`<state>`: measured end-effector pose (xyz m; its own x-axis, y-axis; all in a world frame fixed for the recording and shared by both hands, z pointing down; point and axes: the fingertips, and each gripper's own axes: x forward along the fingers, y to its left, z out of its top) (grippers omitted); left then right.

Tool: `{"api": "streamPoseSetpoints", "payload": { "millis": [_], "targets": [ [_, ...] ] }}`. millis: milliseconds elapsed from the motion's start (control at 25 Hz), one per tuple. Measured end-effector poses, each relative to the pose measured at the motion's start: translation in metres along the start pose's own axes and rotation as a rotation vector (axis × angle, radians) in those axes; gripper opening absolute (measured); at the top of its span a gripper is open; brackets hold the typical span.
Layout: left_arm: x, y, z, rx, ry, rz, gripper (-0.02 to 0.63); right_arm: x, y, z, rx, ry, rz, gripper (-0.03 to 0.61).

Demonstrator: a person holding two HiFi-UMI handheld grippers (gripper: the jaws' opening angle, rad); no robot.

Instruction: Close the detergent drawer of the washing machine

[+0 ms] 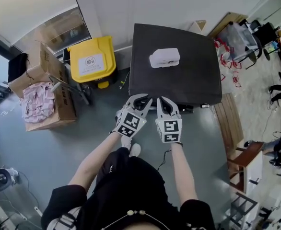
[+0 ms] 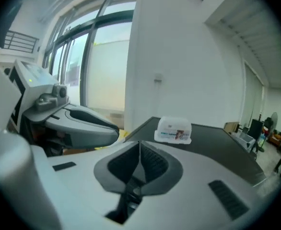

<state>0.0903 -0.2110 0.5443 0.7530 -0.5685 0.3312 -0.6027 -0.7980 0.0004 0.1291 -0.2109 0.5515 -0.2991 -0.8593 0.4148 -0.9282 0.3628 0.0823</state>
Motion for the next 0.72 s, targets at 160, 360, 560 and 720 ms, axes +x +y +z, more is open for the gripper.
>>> {"api": "streamPoseSetpoints", "payload": {
  "millis": [160, 360, 560, 720],
  "targets": [
    [-0.027, 0.003, 0.047, -0.061, -0.128, 0.023, 0.014, -0.033, 0.003, 0.045, 0.128, -0.180, -0.007, 0.003],
    [-0.055, -0.005, 0.087, -0.044, -0.236, 0.014, 0.006, -0.069, 0.011, 0.087, 0.189, -0.321, 0.014, 0.003],
    [-0.086, -0.010, 0.114, -0.082, -0.338, -0.024, 0.006, -0.108, 0.008, 0.115, 0.239, -0.438, -0.006, 0.002],
    [-0.094, -0.007, 0.121, -0.068, -0.357, -0.024, 0.006, -0.128, 0.000, 0.125, 0.148, -0.468, -0.082, 0.002]
  ]
}}
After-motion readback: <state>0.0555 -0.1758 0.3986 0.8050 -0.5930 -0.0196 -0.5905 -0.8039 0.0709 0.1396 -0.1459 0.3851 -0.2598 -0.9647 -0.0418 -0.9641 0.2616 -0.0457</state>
